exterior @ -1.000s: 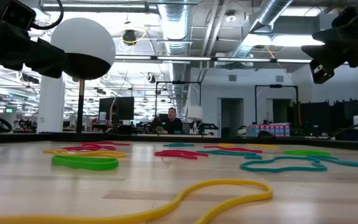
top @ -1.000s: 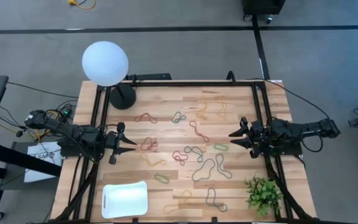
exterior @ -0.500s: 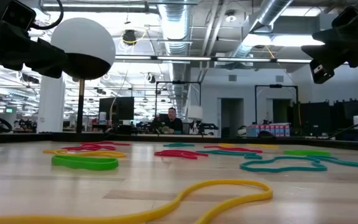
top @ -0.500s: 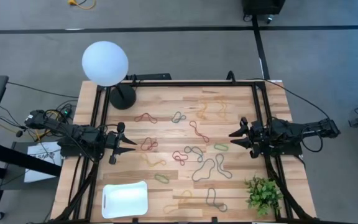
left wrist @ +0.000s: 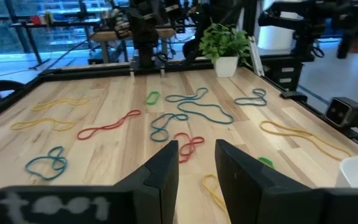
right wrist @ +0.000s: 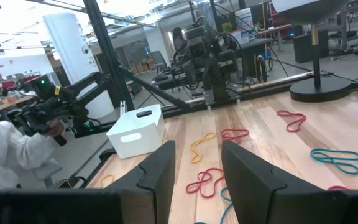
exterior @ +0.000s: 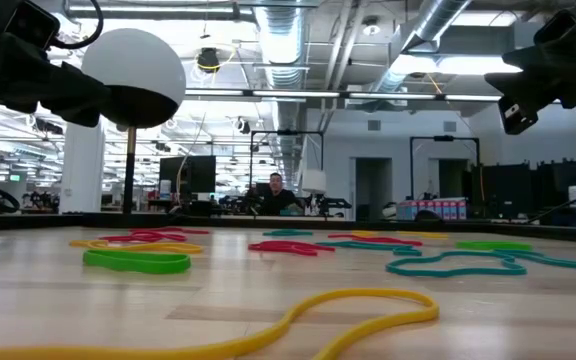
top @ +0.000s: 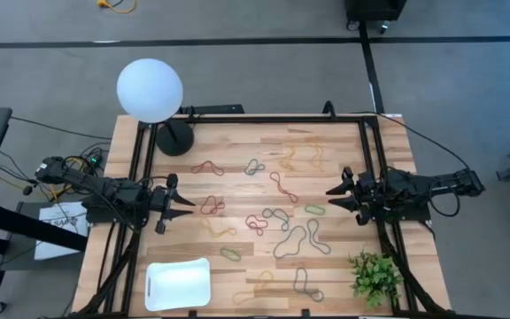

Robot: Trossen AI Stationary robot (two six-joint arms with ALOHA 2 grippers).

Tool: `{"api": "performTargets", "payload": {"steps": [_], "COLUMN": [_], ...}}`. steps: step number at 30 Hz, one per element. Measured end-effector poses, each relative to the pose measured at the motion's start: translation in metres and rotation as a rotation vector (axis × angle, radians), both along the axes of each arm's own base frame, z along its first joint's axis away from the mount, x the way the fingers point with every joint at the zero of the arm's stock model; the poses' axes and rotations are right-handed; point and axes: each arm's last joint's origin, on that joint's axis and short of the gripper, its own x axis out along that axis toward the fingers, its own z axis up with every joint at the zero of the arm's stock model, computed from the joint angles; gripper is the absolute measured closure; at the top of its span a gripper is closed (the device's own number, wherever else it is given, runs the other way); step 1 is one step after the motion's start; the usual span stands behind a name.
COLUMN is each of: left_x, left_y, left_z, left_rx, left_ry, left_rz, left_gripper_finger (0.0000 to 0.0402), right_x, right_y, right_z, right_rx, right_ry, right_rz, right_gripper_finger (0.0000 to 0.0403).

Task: Pick and place items into bin
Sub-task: Put the red rubber band into the bin

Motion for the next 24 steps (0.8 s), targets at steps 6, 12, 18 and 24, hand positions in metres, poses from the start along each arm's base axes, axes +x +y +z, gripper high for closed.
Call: {"api": "performTargets", "payload": {"steps": [6,12,18,24], "left_x": [0.000,0.000,-0.005,-0.007], "left_y": [0.002,0.012,0.026,0.041], "left_z": [0.001,0.004,0.027,0.030], "left_rx": [-0.117,-0.148,-0.157,-0.187], "left_ry": [-0.001,-0.033,0.057,0.254], "left_rz": [0.078,0.390,0.536,0.693], "left_gripper_finger": [0.0306,0.0306,0.0306,0.0306], "right_x": [0.000,0.000,0.000,0.000], "right_y": [-0.001,0.000,0.000,-0.001], "right_z": [0.000,0.000,0.000,0.001], "right_rx": [0.000,0.001,0.000,-0.072], "right_ry": [0.000,0.000,0.000,-0.020], "right_rz": [-0.005,-0.005,-0.005,-0.009], "right_gripper_finger": [0.0278,0.0278,0.0278,0.0278]}}
